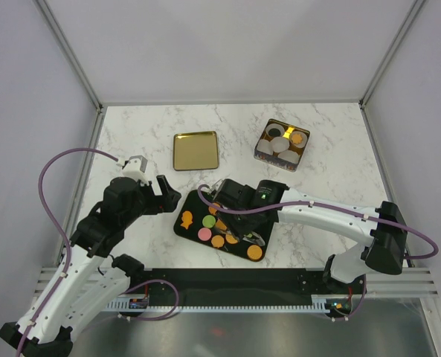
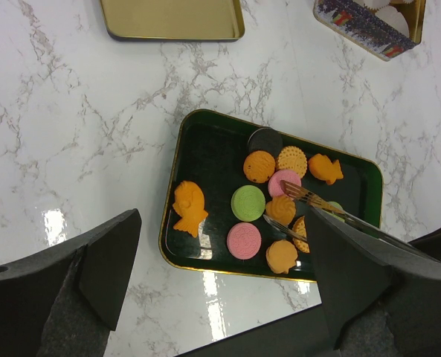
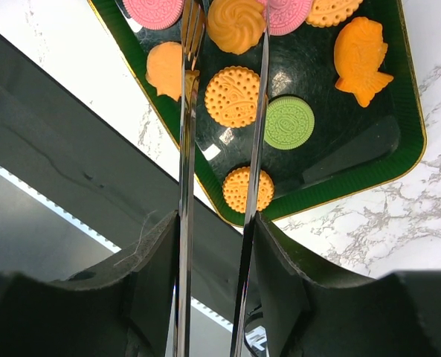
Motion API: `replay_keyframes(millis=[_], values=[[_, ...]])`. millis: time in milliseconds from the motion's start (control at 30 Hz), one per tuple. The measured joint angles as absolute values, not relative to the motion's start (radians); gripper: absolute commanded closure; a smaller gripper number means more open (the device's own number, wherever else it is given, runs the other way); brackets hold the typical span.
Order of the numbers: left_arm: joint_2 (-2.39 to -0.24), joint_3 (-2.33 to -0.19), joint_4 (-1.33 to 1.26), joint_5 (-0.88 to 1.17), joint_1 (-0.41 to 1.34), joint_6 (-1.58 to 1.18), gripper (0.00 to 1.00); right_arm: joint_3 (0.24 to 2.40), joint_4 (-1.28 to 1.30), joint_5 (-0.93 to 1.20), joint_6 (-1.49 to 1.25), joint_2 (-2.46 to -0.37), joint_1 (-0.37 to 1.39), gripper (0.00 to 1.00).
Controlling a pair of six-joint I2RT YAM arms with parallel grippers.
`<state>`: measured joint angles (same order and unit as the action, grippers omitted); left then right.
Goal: Pack the cookies
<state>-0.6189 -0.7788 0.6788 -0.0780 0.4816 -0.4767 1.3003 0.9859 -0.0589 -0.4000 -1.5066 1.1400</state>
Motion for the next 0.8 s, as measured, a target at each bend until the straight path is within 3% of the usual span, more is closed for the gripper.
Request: replay_keyframes(millis=[300, 800], values=[[-0.619, -0.779, 0.679, -0.078, 0.482, -0.477, 0.01, 1.299, 0.987, -0.062, -0.4, -1.507, 1.142, 0.55], [-0.619, -0.779, 0.679, -0.078, 0.482, -0.477, 0.01, 1.35, 1.015, -0.099, -0.405, -1.502, 1.142, 0.55]])
